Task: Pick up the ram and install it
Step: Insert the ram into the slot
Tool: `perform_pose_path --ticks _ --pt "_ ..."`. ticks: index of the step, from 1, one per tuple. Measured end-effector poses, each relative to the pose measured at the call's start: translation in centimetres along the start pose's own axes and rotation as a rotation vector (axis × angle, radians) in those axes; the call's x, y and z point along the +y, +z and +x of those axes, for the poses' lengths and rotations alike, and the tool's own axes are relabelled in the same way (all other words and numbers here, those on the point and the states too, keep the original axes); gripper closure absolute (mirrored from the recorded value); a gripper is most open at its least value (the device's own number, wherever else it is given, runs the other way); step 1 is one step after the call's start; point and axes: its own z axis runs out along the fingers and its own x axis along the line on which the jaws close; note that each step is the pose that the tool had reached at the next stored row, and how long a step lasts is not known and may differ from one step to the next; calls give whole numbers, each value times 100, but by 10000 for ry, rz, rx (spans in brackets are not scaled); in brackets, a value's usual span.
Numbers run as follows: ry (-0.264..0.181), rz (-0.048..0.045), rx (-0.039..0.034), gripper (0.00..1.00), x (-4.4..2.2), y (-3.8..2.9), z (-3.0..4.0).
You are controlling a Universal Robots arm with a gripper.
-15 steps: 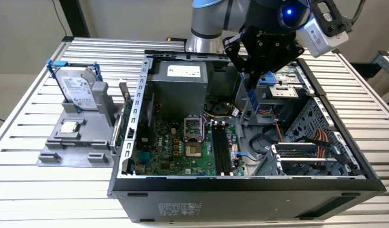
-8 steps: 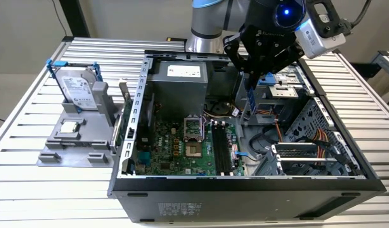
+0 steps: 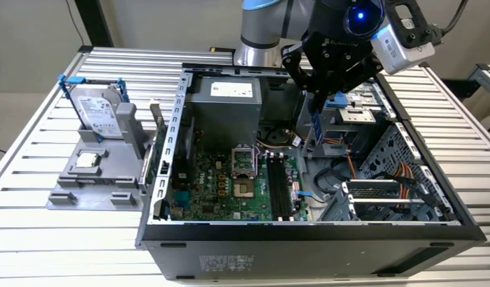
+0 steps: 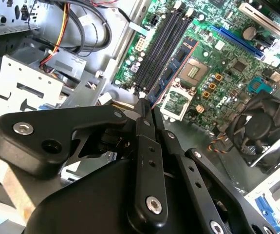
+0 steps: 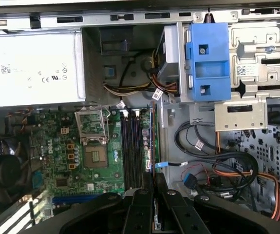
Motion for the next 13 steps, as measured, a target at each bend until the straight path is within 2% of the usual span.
perform_pose_path --ticks 13 --pt "-146 26 3 100 2 151 -49"
